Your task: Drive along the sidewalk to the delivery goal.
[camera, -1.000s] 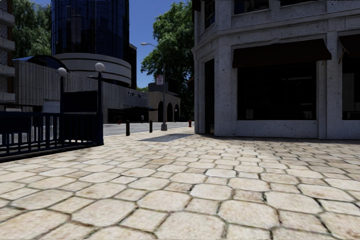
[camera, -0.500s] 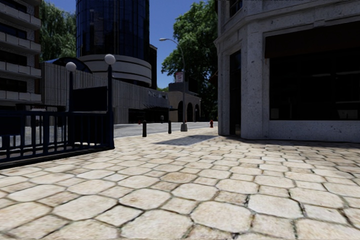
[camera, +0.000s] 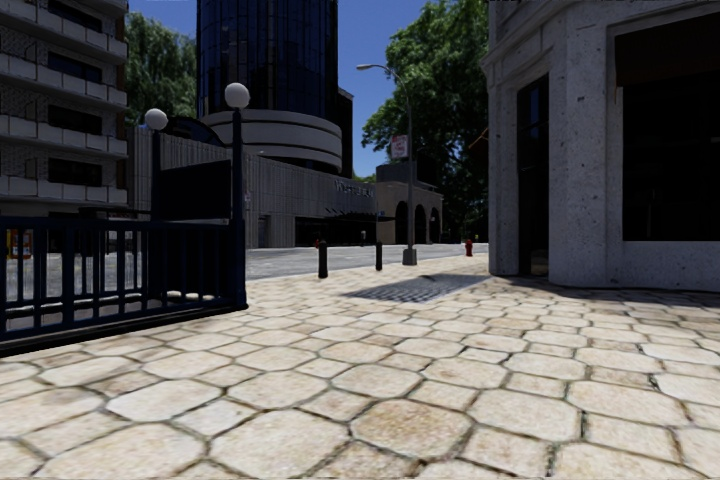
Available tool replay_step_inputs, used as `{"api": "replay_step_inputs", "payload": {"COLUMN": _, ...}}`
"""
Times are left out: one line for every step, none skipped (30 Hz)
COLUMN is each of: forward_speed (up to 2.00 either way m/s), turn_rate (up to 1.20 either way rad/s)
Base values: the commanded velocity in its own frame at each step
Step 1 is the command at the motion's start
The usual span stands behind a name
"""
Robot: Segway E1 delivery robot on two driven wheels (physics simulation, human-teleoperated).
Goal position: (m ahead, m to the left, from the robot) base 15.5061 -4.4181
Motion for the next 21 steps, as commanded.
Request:
{"api": "replay_step_inputs", "payload": {"forward_speed": 2.0, "turn_rate": 0.31}}
{"api": "replay_step_inputs", "payload": {"forward_speed": 2.0, "turn_rate": 0.31}}
{"api": "replay_step_inputs", "payload": {"forward_speed": 2.0, "turn_rate": 0.21}}
{"api": "replay_step_inputs", "payload": {"forward_speed": 2.0, "turn_rate": 0.05}}
{"api": "replay_step_inputs", "payload": {"forward_speed": 2.0, "turn_rate": 0.0}}
{"api": "replay_step_inputs", "payload": {"forward_speed": 2.0, "turn_rate": 0.0}}
{"api": "replay_step_inputs", "payload": {"forward_speed": 2.0, "turn_rate": 0.0}}
{"api": "replay_step_inputs", "payload": {"forward_speed": 2.0, "turn_rate": 0.0}}
{"api": "replay_step_inputs", "payload": {"forward_speed": 2.0, "turn_rate": 0.0}}
{"api": "replay_step_inputs", "payload": {"forward_speed": 2.0, "turn_rate": 0.0}}
{"api": "replay_step_inputs", "payload": {"forward_speed": 2.0, "turn_rate": 0.0}}
{"api": "replay_step_inputs", "payload": {"forward_speed": 2.0, "turn_rate": 0.0}}
{"api": "replay_step_inputs", "payload": {"forward_speed": 2.0, "turn_rate": 0.0}}
{"api": "replay_step_inputs", "payload": {"forward_speed": 2.0, "turn_rate": 0.0}}
{"api": "replay_step_inputs", "payload": {"forward_speed": 2.0, "turn_rate": 0.0}}
{"api": "replay_step_inputs", "payload": {"forward_speed": 2.0, "turn_rate": 0.0}}
{"api": "replay_step_inputs", "payload": {"forward_speed": 2.0, "turn_rate": 0.0}}
{"api": "replay_step_inputs", "payload": {"forward_speed": 2.0, "turn_rate": 0.0}}
{"api": "replay_step_inputs", "payload": {"forward_speed": 2.0, "turn_rate": 0.0}}
{"api": "replay_step_inputs", "payload": {"forward_speed": 2.0, "turn_rate": 0.0}}
{"api": "replay_step_inputs", "payload": {"forward_speed": 2.0, "turn_rate": 0.0}}
